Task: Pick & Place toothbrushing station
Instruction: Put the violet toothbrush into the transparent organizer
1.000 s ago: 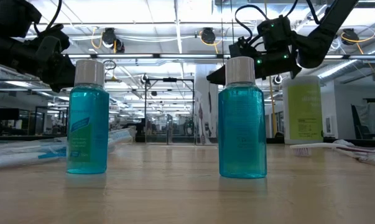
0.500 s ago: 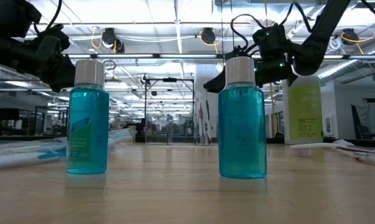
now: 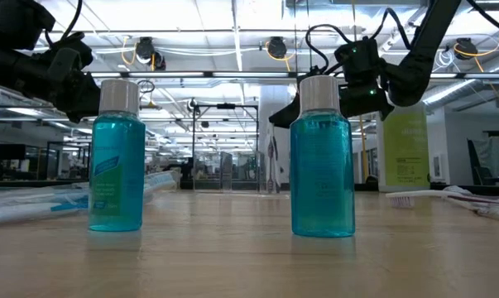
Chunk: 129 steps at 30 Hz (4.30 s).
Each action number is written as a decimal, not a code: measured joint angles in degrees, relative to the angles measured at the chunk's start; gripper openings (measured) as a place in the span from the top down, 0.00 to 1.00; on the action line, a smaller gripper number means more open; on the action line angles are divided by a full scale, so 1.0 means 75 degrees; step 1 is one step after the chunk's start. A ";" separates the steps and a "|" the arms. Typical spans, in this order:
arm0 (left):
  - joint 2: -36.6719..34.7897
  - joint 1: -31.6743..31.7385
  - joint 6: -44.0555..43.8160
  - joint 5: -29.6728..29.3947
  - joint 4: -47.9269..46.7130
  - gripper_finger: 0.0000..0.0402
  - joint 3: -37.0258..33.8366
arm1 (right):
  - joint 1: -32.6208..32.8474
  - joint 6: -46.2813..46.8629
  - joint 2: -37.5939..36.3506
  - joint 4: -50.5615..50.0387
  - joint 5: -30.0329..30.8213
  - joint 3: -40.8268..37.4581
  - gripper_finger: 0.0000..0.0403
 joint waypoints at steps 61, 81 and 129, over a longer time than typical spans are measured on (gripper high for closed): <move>0.0000 0.0000 0.0000 -0.0003 0.0000 0.91 0.0000 | -0.0052 -0.1234 -0.0003 -0.0129 0.1014 -0.0009 0.67; 0.0003 0.0001 -0.0002 0.0000 0.0000 0.91 0.0000 | -0.0037 -0.1234 -0.0199 0.0005 0.0405 -0.0009 0.56; 0.0000 0.0001 -0.0001 -0.0003 0.0000 0.91 0.0000 | 0.3418 0.2831 -0.3751 -1.0489 -0.0132 -0.0012 0.57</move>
